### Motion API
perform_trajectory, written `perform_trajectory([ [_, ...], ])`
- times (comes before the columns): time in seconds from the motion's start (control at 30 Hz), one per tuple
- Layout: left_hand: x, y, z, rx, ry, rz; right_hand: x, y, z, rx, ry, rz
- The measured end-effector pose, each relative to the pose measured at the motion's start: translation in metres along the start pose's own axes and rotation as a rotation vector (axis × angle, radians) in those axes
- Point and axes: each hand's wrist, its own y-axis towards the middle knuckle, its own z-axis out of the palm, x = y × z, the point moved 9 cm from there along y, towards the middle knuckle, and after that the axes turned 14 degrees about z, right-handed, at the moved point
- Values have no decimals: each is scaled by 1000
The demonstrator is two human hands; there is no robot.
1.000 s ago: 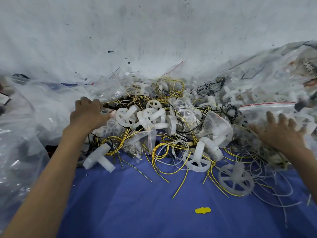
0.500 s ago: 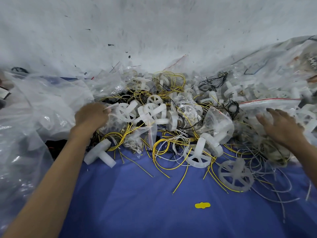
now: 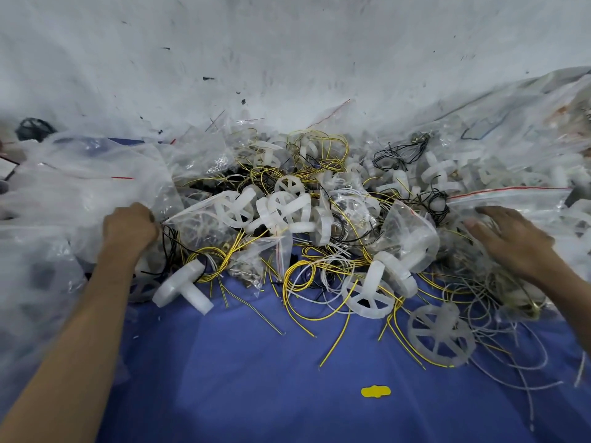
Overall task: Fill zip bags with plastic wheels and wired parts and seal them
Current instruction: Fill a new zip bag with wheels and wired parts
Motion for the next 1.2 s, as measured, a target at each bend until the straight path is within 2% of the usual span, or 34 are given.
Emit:
perform_trajectory([
  [0.1,-12,-1,-26,-202,-33,67,3,0,0,23,12,-8],
  [0.2,-41,-11,-60,-436,-211,168,15,-7,-6,-23,50,-34],
  [0.3,-94,-29,-90,-626,-424,398,47,-32,-36,-258,295,-203],
  [0.33,-117,-38,-96,-640,-484,511,57,-41,-44,-286,413,-248],
  [0.37,-141,-49,-97,-623,-534,630,69,-45,-47,-247,540,-267],
  [0.43,-188,-79,-92,-541,-557,845,97,-48,-38,42,842,-236],
  [0.5,-222,-114,-79,-488,-473,1021,128,-56,-11,449,1129,-109],
  [0.53,-233,-134,-72,-497,-407,1117,140,-65,0,584,1193,-54],
  [0.63,-241,-186,-53,-519,-199,1337,157,-95,30,778,1197,-25],
  [0.73,-228,-214,-37,-357,-123,1404,142,-117,49,749,1180,5],
  [0.8,-217,-227,-31,-195,-131,1444,135,-135,59,794,1193,21],
  [0.9,-202,-237,-24,81,-315,1423,126,-168,79,923,1132,78],
  [0.93,-198,-235,-23,124,-376,1364,125,-178,84,957,1085,71],
  [1.0,-195,-231,-19,81,-365,1249,125,-194,91,957,934,-7],
  [1.07,-196,-230,-10,-22,-200,1191,127,-203,93,875,781,-173],
  [1.13,-196,-234,8,31,-127,1166,130,-205,88,731,676,-304],
  [1.2,-194,-237,20,64,-71,1187,130,-204,78,513,573,-430],
])
